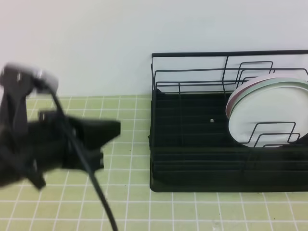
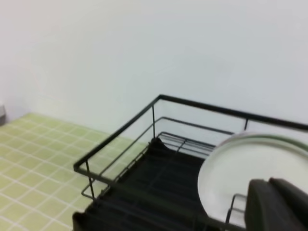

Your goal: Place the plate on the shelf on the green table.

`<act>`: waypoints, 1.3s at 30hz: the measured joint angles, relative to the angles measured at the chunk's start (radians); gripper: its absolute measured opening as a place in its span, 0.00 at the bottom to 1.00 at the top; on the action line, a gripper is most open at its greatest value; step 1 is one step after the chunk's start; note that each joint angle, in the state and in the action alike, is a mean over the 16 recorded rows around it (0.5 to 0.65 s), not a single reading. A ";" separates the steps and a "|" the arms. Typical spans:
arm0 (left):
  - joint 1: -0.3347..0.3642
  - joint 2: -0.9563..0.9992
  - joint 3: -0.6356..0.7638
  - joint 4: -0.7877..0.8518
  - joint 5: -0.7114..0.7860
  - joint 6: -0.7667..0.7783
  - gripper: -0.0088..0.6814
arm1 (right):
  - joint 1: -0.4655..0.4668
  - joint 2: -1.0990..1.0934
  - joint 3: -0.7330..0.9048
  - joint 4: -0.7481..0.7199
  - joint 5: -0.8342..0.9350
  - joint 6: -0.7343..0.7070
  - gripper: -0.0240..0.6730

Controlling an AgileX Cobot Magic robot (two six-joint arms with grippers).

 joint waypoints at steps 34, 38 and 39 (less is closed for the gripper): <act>-0.042 -0.031 0.175 -0.340 -0.251 0.268 0.01 | -0.001 -0.148 0.202 0.085 0.071 0.007 0.03; -0.042 -0.117 0.204 -0.320 -0.350 0.268 0.01 | 0.000 -0.149 0.202 0.085 0.070 0.007 0.03; -0.041 -0.145 0.215 -0.295 -0.376 0.248 0.01 | 0.000 -0.149 0.202 0.085 0.070 0.007 0.03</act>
